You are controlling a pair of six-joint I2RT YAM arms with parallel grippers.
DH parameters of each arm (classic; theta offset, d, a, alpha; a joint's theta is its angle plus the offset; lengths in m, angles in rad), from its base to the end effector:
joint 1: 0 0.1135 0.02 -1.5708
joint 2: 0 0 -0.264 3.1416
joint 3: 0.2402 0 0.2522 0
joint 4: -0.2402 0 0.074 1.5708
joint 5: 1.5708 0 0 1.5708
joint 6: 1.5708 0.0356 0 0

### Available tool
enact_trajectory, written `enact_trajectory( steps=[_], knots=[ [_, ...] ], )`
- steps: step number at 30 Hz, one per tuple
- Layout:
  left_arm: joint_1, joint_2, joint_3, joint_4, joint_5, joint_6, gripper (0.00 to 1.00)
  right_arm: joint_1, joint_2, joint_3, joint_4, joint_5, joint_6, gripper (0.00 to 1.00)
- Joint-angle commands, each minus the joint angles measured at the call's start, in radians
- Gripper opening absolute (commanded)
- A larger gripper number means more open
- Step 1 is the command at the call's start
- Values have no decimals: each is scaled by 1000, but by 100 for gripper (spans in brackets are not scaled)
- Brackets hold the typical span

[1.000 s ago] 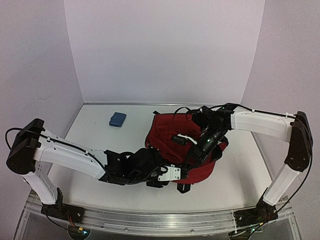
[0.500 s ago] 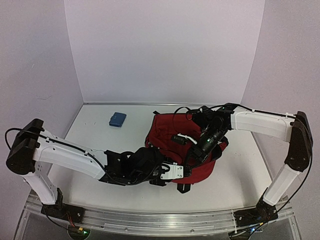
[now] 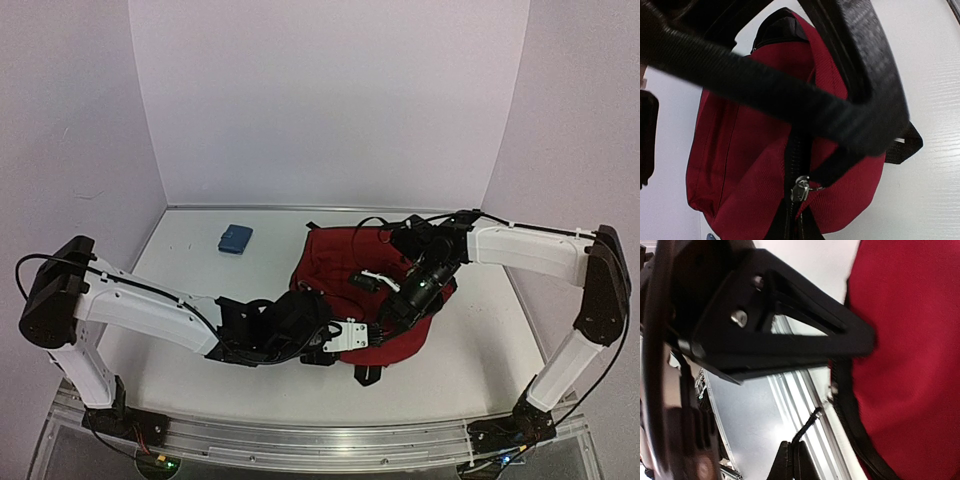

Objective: Pack the student bag
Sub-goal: Zip the student bag at the center of the board.

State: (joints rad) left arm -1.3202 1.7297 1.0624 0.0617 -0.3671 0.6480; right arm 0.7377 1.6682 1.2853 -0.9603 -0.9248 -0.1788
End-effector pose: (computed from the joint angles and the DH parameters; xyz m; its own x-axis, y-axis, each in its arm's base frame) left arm 0.1065 -0.3645 0.2087 0.3891 0.7519 -0.5322 0.7478 0.0796 0.6591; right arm 0.2154 0.2341 0.2474 -0.6137 -0.7025 -0.3604 -0.6579 0.2026 0.7254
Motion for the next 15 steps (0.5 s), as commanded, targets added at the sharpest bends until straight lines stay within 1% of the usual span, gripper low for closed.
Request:
enact_trajectory(
  steps=[1,5,8,11,15],
  knots=[
    [9,-93,-26,-19,-59,-34,0,-59,-91,-49,-24,25,-24,0],
    [9,-153,-64,-51,-73,-57,0,-154,-115,-85,-43,33,-39,0],
    [10,-187,-93,-80,-81,-73,0,-210,-139,-98,-80,64,-84,0],
    [9,-194,-110,-111,-94,-86,0,-252,-148,-95,-132,89,-135,0],
    [9,-194,-141,-114,-123,-88,0,-305,-138,-98,-189,124,-207,0]
  ],
)
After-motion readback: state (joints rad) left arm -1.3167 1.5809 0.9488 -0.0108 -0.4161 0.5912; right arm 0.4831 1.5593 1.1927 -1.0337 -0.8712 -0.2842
